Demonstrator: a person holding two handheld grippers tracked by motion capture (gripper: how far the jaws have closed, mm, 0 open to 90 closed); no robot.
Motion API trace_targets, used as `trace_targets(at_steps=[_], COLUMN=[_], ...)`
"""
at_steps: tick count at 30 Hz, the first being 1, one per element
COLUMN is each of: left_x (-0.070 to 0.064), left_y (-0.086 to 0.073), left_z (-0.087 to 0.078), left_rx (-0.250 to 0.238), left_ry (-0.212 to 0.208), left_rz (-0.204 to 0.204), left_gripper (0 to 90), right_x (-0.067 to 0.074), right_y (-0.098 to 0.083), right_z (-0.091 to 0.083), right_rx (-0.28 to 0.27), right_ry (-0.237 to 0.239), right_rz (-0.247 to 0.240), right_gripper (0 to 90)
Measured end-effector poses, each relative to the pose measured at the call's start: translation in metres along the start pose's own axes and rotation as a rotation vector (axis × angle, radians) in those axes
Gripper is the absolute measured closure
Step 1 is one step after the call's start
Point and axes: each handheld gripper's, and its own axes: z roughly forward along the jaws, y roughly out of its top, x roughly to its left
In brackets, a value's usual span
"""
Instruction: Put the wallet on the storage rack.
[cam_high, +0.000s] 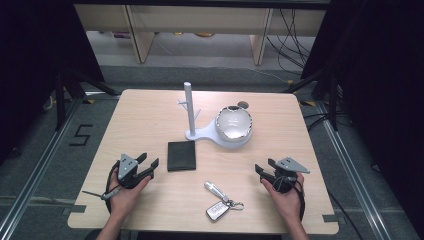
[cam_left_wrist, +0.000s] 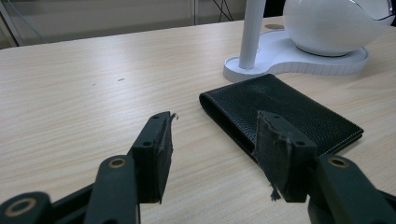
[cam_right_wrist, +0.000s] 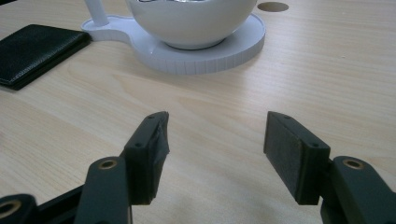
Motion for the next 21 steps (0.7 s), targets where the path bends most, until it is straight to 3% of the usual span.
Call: trace_targets(at_steps=[1,7,8,9,10,11,14,15,16,17,19,20,21], left_x=[0.000,0.001,0.003,0.003,0.004,0.005,0.003,-0.001,-0.003,-0.006,-0.010,-0.013,-0.017], left_y=[0.000,0.000,0.000,0.000,0.000,0.000,0.005,0.011,0.015,0.019,0.023,0.025,0.029], left_z=[0.001,0.000,-0.001,-0.001,-0.001,-0.001,-0.003,-0.005,-0.004,-0.005,-0.003,-0.001,0.005], left_rx=[-0.002,0.003,-0.012,-0.012,-0.020,-0.026,-0.023,-0.022,-0.019,-0.001,0.021,0.042,0.069], left_ry=[-0.003,-0.001,-0.014,-0.014,-0.023,-0.025,-0.039,-0.047,-0.054,-0.057,-0.076,-0.093,-0.134], left_rz=[0.002,-0.010,-0.023,-0.023,-0.032,-0.049,-0.051,-0.036,-0.025,-0.022,-0.011,-0.001,0.043], left_gripper=[46.3,48.4,50.1,51.1,51.1,54.5,60.0,61.3,62.3,63.4,65.0,65.6,66.3], right_x=[0.002,-0.001,-0.001,0.003,0.003,0.008,0.022,0.024,0.031,0.033,0.039,0.050,0.057], right_y=[0.000,0.001,0.001,0.003,0.003,0.010,0.025,0.031,0.034,0.041,0.046,0.059,0.062], right_z=[-0.001,-0.001,0.002,0.001,0.001,0.001,0.003,0.008,0.009,0.014,0.020,0.034,0.038], right_rx=[0.010,0.027,0.003,0.020,0.020,0.023,0.048,0.035,0.054,0.054,0.066,0.104,0.123], right_ry=[-0.001,-0.003,0.013,0.029,0.029,0.059,0.097,0.119,0.129,0.141,0.169,0.205,0.214], right_rz=[0.030,0.010,-0.022,0.019,0.019,0.037,0.004,-0.040,-0.015,-0.073,-0.072,-0.080,-0.048], right_gripper=[41.1,40.4,42.0,43.4,43.4,46.5,51.0,51.8,52.0,52.0,51.9,51.9,51.7])
